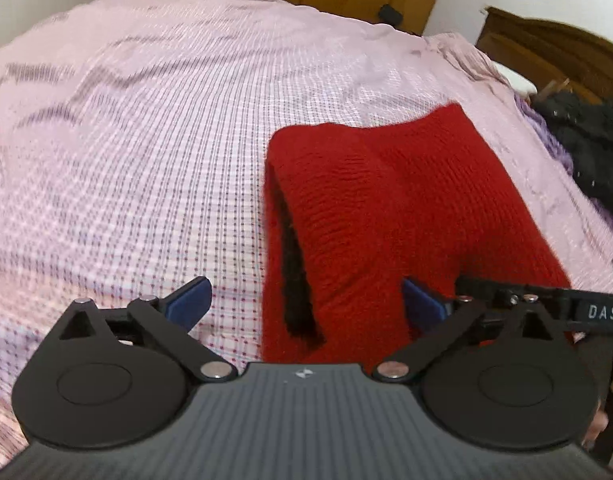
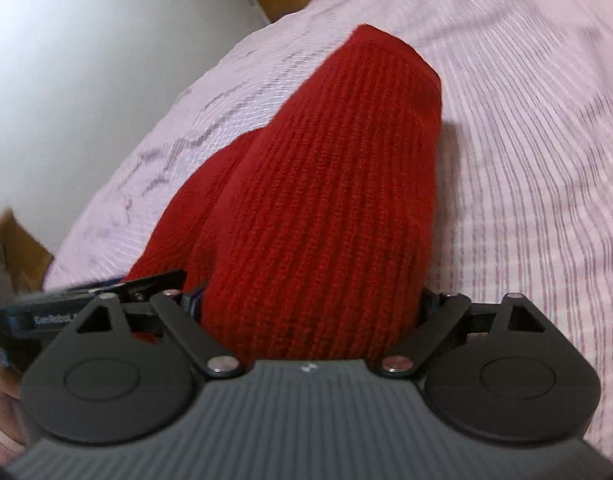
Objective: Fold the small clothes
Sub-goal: 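Open both grippers and pull them back from the folded cardigan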
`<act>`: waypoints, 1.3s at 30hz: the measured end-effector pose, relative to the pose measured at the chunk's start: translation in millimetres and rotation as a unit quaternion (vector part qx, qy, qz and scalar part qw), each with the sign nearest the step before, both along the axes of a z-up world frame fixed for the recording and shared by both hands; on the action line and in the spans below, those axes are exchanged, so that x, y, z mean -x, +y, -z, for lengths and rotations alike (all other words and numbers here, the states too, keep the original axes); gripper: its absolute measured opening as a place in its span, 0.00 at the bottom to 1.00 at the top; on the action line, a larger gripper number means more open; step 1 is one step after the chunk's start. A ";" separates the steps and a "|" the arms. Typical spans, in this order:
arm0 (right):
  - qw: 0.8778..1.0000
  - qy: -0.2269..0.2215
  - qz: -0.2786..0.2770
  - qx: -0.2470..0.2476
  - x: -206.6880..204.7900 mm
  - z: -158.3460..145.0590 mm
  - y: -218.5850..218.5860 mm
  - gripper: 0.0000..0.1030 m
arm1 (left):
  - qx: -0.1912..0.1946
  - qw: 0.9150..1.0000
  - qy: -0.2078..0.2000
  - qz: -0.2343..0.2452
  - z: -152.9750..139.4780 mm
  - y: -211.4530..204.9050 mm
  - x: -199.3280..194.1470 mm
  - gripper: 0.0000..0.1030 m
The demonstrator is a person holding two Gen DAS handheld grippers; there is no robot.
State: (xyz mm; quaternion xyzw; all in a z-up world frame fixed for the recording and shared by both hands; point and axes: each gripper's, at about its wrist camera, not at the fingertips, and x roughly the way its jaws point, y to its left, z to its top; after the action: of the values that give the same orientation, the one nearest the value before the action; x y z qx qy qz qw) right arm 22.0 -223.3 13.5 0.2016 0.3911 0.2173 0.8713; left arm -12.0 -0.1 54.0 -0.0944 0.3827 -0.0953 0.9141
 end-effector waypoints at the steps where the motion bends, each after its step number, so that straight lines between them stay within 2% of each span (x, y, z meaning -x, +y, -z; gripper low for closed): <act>1: 1.000 0.007 0.007 -0.011 1.6 0.1 -2.5 0.88 | 0.006 1.000 -0.002 -0.003 1.7 0.0 -0.1 0.99; 8: 0.999 0.014 0.049 -0.016 22.1 -16.3 -6.1 0.90 | -0.006 1.000 -0.010 -0.010 -6.3 -2.9 5.5 0.99; 11: 0.997 0.015 0.075 -0.018 35.9 -20.7 -8.6 0.90 | -0.003 1.000 -0.001 -0.024 -10.7 -0.8 9.4 0.99; 13: 0.996 0.004 0.091 -0.015 48.4 -25.9 -8.9 0.90 | 0.004 0.999 0.012 -0.039 -15.9 0.9 13.6 0.99; 15: 0.995 -0.013 0.099 -0.004 61.0 -31.8 -9.0 0.90 | 0.002 0.999 0.008 -0.040 -23.0 1.2 21.1 0.99; 18: 0.994 -0.040 0.102 0.019 76.1 -40.8 -7.3 0.89 | -0.029 0.999 -0.013 -0.035 -35.5 -2.9 36.4 1.00; 22: 0.990 -0.074 0.109 0.057 95.0 -51.9 1.7 0.89 | -0.046 0.998 -0.007 -0.035 -42.2 -6.2 52.2 1.00; 26: 0.986 -0.090 0.105 0.088 110.8 -53.5 12.8 0.89 | -0.047 0.998 0.011 -0.043 -37.8 -6.6 63.8 1.00; 30: 0.988 -0.084 0.083 0.096 116.8 -48.3 16.2 0.88 | -0.060 0.997 0.038 -0.042 -27.4 -11.5 66.8 1.00; 36: 0.986 -0.079 0.088 0.113 119.9 -43.1 14.2 0.88 | -0.071 0.995 0.065 -0.040 -14.1 -21.5 65.4 1.00; 39: 0.987 -0.070 0.091 0.116 117.3 -40.4 11.8 0.88 | -0.081 0.994 0.065 -0.038 -12.3 -26.9 63.1 1.00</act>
State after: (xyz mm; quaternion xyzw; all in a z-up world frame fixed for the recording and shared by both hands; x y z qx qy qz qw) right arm -95.3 -211.5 53.9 0.1179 0.3316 0.1035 0.9303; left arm -75.1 -27.0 66.3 -0.0409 0.4442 -0.0227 0.8947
